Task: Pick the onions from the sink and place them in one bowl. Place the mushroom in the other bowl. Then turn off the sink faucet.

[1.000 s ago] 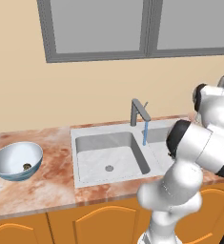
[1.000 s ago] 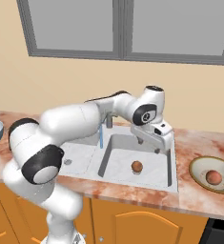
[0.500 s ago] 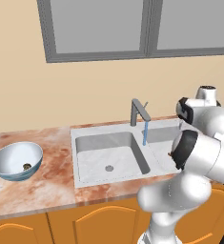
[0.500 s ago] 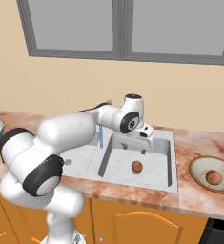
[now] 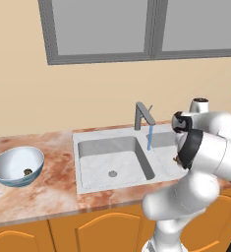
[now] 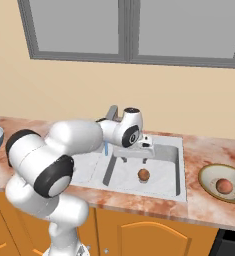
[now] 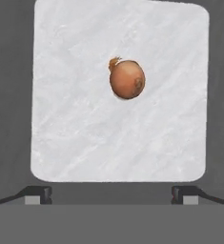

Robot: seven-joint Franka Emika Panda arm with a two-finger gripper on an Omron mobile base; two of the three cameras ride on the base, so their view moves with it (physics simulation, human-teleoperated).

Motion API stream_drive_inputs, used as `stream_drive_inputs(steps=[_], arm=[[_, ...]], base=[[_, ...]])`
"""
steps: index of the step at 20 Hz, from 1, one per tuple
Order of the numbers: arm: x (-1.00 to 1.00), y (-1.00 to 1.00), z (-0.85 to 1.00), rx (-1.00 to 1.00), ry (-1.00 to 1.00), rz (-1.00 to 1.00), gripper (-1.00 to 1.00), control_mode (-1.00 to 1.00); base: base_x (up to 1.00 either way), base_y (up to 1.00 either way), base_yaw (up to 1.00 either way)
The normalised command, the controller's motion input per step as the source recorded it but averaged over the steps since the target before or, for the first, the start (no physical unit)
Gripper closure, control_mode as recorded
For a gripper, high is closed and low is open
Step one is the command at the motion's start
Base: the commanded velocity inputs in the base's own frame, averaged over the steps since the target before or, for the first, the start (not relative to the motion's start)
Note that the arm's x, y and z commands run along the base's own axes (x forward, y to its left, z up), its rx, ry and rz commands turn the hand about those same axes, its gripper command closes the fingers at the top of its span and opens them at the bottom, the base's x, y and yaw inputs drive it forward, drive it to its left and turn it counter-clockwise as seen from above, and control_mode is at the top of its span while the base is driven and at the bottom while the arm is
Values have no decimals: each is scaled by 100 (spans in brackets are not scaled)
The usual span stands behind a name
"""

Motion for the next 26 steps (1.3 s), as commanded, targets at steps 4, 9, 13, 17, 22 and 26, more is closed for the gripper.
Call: stream_drive_inputs(steps=[4,9,13,17,22,26], arm=[[30,0,-44,-1,0,18,-100,-100],[38,0,-30,0,0,15,-100,-100],[40,0,-18,0,0,14,-100,-100],[35,-1,-22,1,0,14,-100,-100],[20,-9,-12,1,0,10,-100,-100],[13,-16,-13,0,0,6,-100,-100]], base=[[0,0,0],[0,0,0],[0,0,0],[0,0,0],[0,0,0],[0,0,0]])
